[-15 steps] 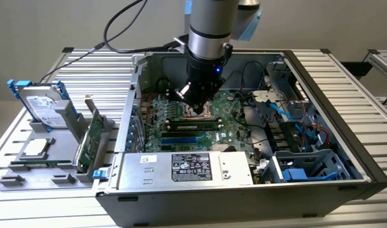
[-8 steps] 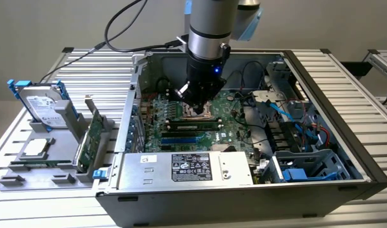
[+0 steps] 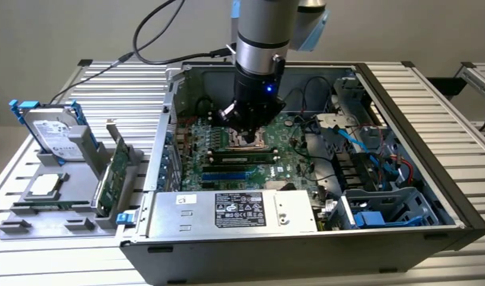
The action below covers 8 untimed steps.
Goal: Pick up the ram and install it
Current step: 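Press down the ram until it locks into place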
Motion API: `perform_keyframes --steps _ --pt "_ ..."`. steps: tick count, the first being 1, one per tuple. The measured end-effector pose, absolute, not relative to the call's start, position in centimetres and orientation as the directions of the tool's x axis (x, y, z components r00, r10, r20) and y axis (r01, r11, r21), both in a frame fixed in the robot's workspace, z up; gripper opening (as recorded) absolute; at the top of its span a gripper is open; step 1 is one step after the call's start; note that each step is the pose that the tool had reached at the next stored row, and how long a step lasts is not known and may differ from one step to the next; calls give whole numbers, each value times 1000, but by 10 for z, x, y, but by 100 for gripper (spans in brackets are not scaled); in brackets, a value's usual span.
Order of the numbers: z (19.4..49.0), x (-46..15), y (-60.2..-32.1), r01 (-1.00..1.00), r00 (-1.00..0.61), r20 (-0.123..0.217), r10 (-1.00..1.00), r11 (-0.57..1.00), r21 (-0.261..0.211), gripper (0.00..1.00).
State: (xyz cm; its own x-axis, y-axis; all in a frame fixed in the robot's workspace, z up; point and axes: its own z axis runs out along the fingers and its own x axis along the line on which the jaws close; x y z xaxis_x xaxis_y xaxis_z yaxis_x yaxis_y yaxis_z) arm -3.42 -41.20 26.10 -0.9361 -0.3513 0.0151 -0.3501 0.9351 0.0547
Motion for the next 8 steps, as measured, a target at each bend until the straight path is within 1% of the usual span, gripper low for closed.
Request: perform_keyframes --steps 8 --pt "261 -34 -412 -230 -973 15 -231 972 55 11"
